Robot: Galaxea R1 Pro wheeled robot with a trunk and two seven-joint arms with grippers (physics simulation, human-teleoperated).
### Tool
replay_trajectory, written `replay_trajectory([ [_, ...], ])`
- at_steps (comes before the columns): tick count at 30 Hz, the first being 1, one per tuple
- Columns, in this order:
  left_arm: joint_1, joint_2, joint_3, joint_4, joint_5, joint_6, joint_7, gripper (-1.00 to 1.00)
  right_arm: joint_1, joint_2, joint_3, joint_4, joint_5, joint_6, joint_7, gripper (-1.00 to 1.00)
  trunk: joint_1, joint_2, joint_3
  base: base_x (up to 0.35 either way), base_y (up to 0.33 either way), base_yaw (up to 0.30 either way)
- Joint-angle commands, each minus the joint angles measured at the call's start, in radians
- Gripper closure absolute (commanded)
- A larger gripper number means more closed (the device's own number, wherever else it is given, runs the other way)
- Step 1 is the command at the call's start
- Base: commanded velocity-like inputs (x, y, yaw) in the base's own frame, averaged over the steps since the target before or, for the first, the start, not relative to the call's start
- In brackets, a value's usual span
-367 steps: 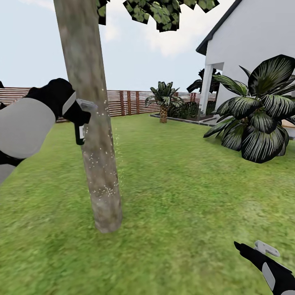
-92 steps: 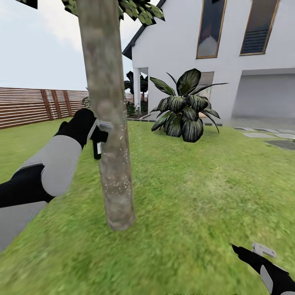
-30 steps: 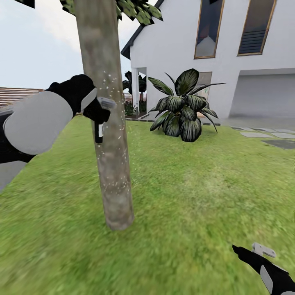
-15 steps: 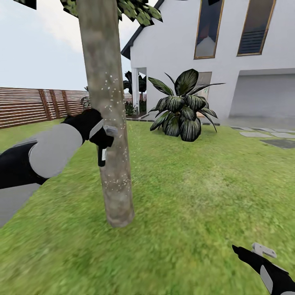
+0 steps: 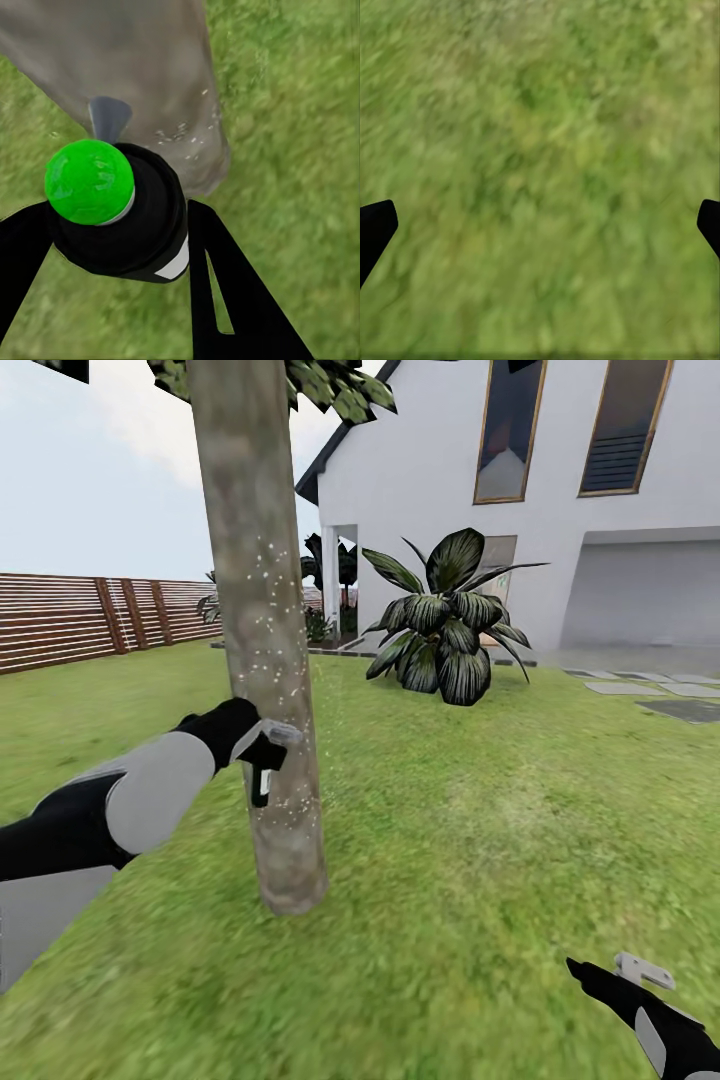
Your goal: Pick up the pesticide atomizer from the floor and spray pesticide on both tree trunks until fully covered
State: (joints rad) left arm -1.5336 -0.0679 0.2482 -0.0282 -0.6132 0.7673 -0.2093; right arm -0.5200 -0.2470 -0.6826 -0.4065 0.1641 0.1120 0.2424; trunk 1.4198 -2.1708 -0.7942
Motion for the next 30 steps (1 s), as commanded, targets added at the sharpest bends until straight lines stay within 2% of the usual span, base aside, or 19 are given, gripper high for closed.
replay_trajectory([
  [1,0.012,0.000,-0.001,-0.001,-0.001,-0.006,0.000,1.00,0.000,0.000,0.001,0.000,0.000,0.000,0.000,-1.00,0.000,0.000,0.000,0.000,0.000,0.000],
  [5,0.046,0.002,-0.001,-0.002,0.000,-0.046,0.002,1.00,0.000,0.000,0.001,0.000,0.000,0.000,0.000,-1.00,0.000,0.000,0.000,0.000,0.000,0.000],
  [6,0.079,0.009,-0.001,-0.002,0.000,-0.061,0.011,1.00,0.000,0.000,0.001,0.000,0.000,0.000,0.000,-1.00,0.000,0.000,0.000,0.000,0.000,0.000],
  [8,0.102,0.013,0.000,-0.001,0.000,-0.097,0.025,1.00,0.000,0.000,0.001,0.000,0.000,0.000,0.000,-1.00,0.000,0.000,0.000,0.000,0.000,0.000],
  [11,0.147,0.014,0.000,-0.001,0.001,-0.132,0.047,1.00,0.000,0.000,0.002,0.000,0.000,0.000,0.000,-1.00,0.000,0.000,0.000,0.000,0.000,0.000],
  [20,0.269,0.014,0.000,-0.001,0.001,-0.226,0.058,1.00,0.000,0.000,0.002,0.000,0.001,0.000,0.000,-1.00,0.000,0.000,0.000,0.000,0.000,0.000],
  [22,0.307,0.014,0.000,-0.001,0.001,-0.247,0.086,1.00,0.000,0.001,0.002,0.001,0.001,0.000,0.000,-1.00,0.000,0.000,0.000,0.000,0.000,0.000],
  [25,0.325,0.014,0.000,0.000,0.001,-0.270,0.098,1.00,0.000,0.001,0.002,0.001,0.001,0.000,0.000,-1.00,0.000,0.000,0.000,0.000,0.000,0.000],
  [26,0.354,0.014,0.000,0.000,0.001,-0.289,0.101,1.00,0.000,0.001,0.002,0.002,0.002,0.000,0.000,-1.00,0.000,0.000,0.000,0.000,0.000,0.000],
  [30,0.404,0.014,0.000,0.000,0.001,-0.333,0.103,1.00,0.000,0.001,0.002,0.002,0.002,0.000,0.000,-1.00,0.000,0.000,0.000,0.000,0.000,0.000],
])
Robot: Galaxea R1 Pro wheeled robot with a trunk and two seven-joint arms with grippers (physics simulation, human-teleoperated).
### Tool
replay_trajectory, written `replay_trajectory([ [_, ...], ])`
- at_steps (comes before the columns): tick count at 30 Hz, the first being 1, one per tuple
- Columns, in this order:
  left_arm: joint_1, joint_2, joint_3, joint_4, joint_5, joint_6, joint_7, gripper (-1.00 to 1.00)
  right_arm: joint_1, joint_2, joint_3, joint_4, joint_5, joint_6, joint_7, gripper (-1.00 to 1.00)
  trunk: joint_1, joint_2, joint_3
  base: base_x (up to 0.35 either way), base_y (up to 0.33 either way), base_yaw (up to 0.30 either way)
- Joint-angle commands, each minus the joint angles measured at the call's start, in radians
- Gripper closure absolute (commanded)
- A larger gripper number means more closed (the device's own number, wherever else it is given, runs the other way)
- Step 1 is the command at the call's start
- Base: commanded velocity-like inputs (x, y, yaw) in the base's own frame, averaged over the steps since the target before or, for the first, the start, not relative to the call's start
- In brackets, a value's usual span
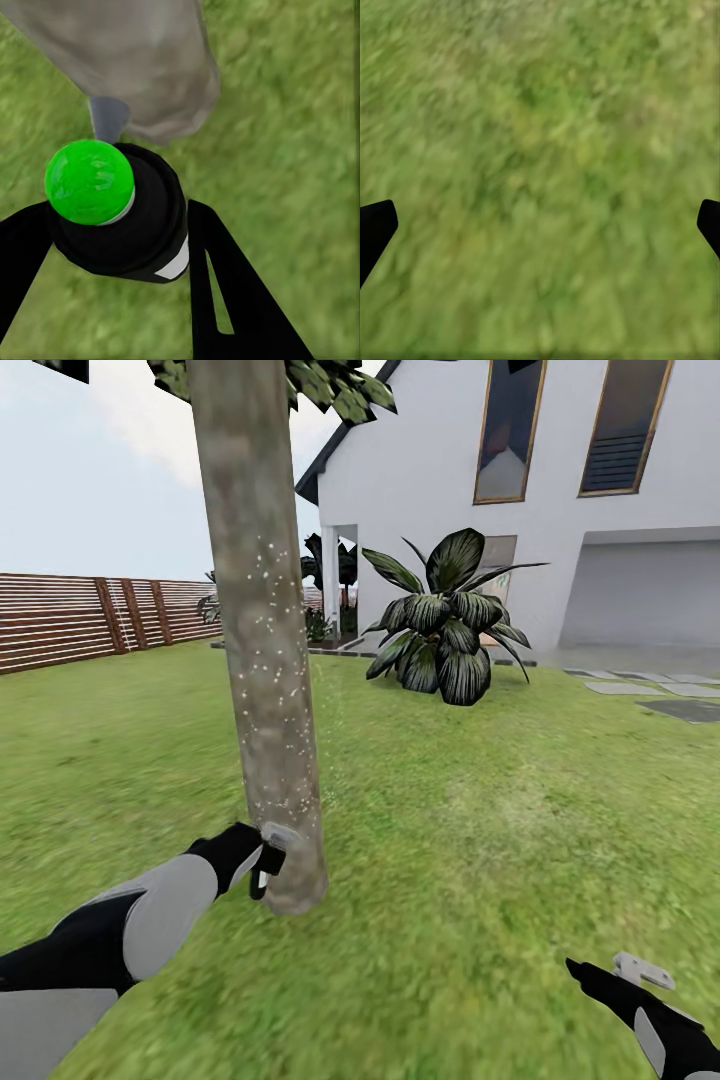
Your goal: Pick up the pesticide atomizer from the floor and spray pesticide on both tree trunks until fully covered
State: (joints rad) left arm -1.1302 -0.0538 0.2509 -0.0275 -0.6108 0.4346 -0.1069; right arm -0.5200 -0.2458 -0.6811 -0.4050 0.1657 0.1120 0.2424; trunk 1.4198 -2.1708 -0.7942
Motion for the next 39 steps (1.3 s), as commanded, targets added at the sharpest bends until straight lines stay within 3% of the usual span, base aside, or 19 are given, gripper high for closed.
replay_trajectory([
  [1,0.022,0.000,-0.002,0.000,-0.001,-0.028,0.000,1.00,0.000,0.000,0.000,0.000,0.000,0.000,0.000,-1.00,0.000,0.000,0.000,0.000,0.000,0.000],
  [7,0.068,0.000,-0.002,0.001,-0.001,-0.050,0.000,1.00,0.000,0.000,0.000,0.000,0.000,0.000,0.000,-1.00,0.000,0.000,0.000,0.000,0.000,0.000],
  [17,0.086,-0.001,-0.001,0.004,0.000,-0.053,-0.001,1.00,0.000,0.000,-0.001,-0.002,-0.002,0.000,0.000,-1.00,0.000,0.000,0.000,0.000,0.022,0.000],
  [23,0.127,0.001,0.003,0.000,0.042,-0.132,-0.002,1.00,0.000,0.000,-0.001,-0.002,-0.002,0.000,0.000,-1.00,0.000,0.000,0.000,0.000,0.281,0.000],
  [30,0.129,0.027,0.005,0.000,0.048,-0.137,-0.002,1.00,0.000,-0.001,-0.002,-0.002,-0.003,0.000,0.000,-1.00,0.000,0.000,0.000,0.000,0.315,-0.148],
  [39,0.129,0.026,0.004,0.001,0.048,-0.137,-0.001,1.00,0.000,-0.001,-0.002,-0.002,-0.003,0.000,0.000,-1.00,0.000,0.000,0.000,0.000,0.316,-0.235],
])
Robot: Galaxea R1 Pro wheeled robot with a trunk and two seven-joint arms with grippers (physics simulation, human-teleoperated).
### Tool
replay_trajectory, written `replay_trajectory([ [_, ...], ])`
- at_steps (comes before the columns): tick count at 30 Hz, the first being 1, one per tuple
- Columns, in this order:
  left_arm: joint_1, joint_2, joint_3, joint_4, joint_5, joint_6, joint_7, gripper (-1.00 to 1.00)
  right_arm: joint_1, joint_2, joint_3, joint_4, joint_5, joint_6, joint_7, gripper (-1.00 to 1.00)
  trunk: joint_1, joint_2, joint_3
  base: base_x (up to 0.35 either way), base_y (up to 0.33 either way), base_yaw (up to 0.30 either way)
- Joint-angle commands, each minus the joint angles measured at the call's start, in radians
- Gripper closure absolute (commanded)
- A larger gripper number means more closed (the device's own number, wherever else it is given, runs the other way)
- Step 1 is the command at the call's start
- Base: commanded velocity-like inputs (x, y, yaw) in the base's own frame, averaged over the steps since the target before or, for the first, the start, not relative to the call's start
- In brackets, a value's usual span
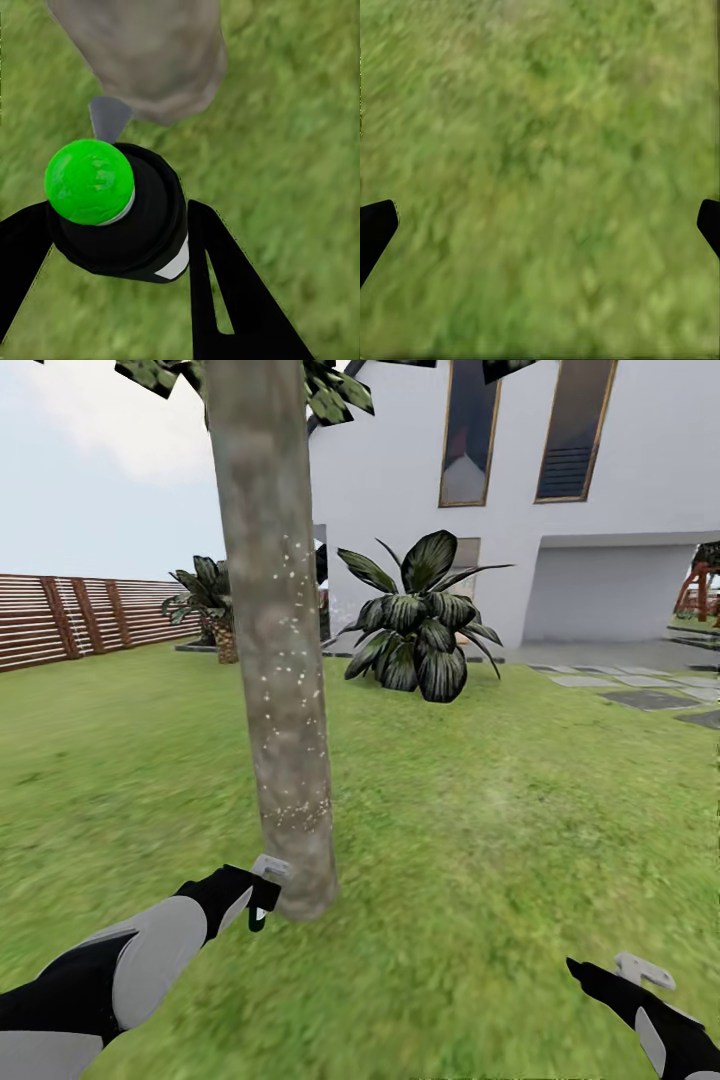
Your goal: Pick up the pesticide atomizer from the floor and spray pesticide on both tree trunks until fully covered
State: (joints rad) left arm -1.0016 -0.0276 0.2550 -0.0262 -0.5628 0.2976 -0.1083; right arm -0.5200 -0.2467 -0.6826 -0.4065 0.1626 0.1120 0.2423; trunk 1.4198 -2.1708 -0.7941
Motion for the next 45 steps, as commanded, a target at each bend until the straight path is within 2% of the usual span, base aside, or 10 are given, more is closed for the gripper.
replay_trajectory([
  [1,0.000,0.000,0.000,0.000,0.000,0.000,0.000,1.00,0.000,0.000,0.000,0.000,0.000,0.000,0.000,-1.00,0.000,0.000,0.000,0.000,0.316,-0.067],
  [19,0.000,0.000,0.000,0.000,0.000,0.000,0.001,1.00,0.000,0.000,0.000,0.000,0.000,0.000,0.000,-1.00,0.000,0.000,0.000,0.000,0.317,-0.005],
  [34,0.000,0.000,0.000,0.001,0.000,0.000,0.001,1.00,0.000,0.000,0.000,0.000,0.000,0.000,0.000,-1.00,0.000,0.000,0.000,0.000,0.318,-0.233],
  [45,0.000,-0.007,-0.001,0.001,-0.001,0.006,0.002,1.00,0.000,0.000,0.000,0.000,0.000,0.000,0.000,-1.00,0.000,0.000,0.000,-0.066,0.095,-0.009],
])
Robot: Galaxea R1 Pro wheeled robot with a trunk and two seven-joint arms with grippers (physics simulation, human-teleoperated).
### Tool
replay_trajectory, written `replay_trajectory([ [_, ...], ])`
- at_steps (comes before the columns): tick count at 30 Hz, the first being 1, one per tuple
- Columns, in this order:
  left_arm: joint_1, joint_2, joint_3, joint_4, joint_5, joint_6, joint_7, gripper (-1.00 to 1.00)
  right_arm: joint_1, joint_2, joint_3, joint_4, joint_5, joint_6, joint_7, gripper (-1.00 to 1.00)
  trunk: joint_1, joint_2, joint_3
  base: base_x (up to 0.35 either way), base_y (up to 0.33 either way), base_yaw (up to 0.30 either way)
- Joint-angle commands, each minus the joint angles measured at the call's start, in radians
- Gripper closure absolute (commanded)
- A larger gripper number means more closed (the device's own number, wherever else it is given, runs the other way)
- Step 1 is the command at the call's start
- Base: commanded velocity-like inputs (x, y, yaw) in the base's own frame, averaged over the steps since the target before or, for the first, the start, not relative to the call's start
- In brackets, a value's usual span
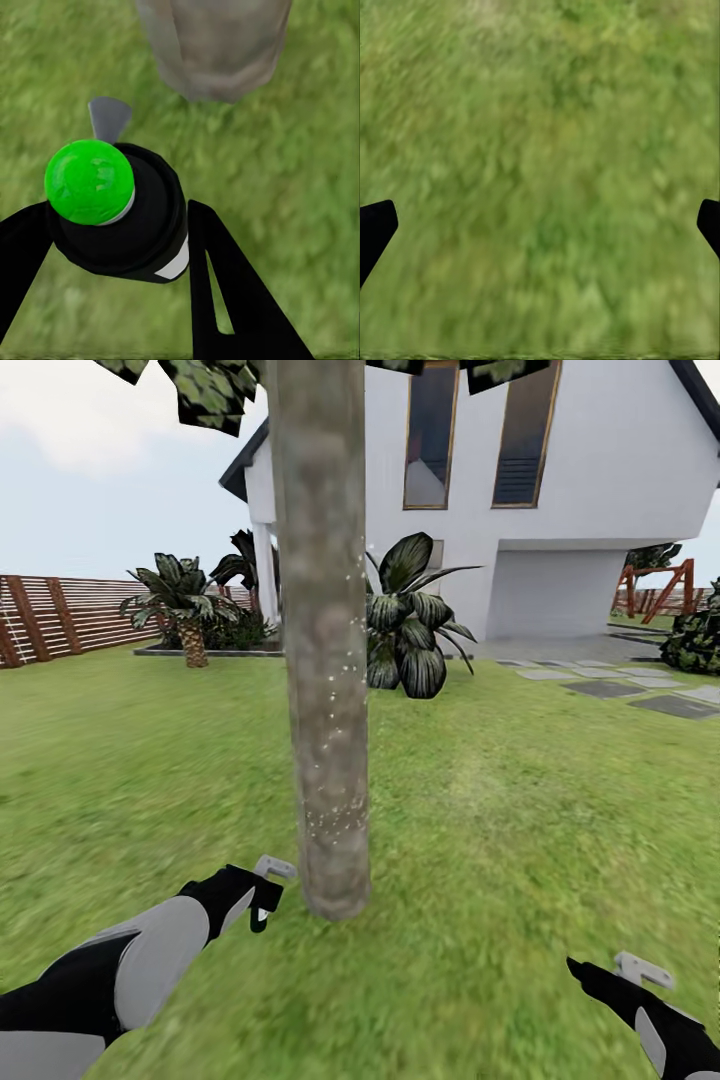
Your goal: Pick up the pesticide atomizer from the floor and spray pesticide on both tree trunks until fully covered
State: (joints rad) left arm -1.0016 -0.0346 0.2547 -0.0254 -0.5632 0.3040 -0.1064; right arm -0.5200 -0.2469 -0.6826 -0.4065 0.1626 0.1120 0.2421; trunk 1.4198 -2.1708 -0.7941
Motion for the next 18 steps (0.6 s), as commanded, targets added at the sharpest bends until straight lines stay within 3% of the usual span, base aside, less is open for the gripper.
replay_trajectory([
  [1,0.000,-0.004,-0.001,0.000,-0.001,0.001,0.000,1.00,0.000,0.000,0.000,0.000,0.000,0.000,0.000,-1.00,0.000,0.000,0.000,-0.271,0.151,0.000],
  [5,0.000,-0.019,-0.002,0.001,-0.002,0.021,0.000,1.00,0.000,0.000,0.000,0.000,0.000,0.000,0.000,-1.00,0.000,0.000,0.000,-0.269,0.031,0.000],
  [10,0.000,-0.047,-0.003,-0.009,-0.002,0.068,0.001,1.00,0.000,0.000,0.000,0.000,0.000,0.000,0.000,-1.00,0.000,0.000,0.000,-0.036,0.002,0.000],
  [11,-0.001,-0.055,-0.003,-0.032,-0.001,0.106,0.001,1.00,0.000,0.000,0.000,0.000,0.000,0.000,0.000,-1.00,0.000,0.000,0.000,-0.004,0.000,0.000],
  [13,-0.001,-0.079,-0.003,-0.159,-0.001,0.246,-0.002,1.00,0.000,0.000,0.000,0.000,0.000,0.000,0.000,-1.00,0.000,0.000,0.000,-0.001,0.000,0.000],
  [14,-0.002,-0.097,-0.003,-0.270,-0.001,0.362,-0.003,1.00,0.000,0.001,0.000,0.000,0.000,0.000,0.000,-1.00,0.000,0.000,0.000,0.000,0.000,0.000],
  [15,-0.002,-0.105,-0.004,-0.355,-0.001,0.435,-0.006,1.00,0.000,0.001,0.000,0.000,0.000,0.000,0.000,-1.00,0.000,0.000,0.000,0.000,0.000,0.000],
  [18,-0.006,-0.120,-0.007,-0.524,-0.001,0.583,-0.056,1.00,0.000,0.000,0.000,0.000,0.000,0.000,0.000,-1.00,0.000,0.000,0.000,0.000,0.000,0.000],
])
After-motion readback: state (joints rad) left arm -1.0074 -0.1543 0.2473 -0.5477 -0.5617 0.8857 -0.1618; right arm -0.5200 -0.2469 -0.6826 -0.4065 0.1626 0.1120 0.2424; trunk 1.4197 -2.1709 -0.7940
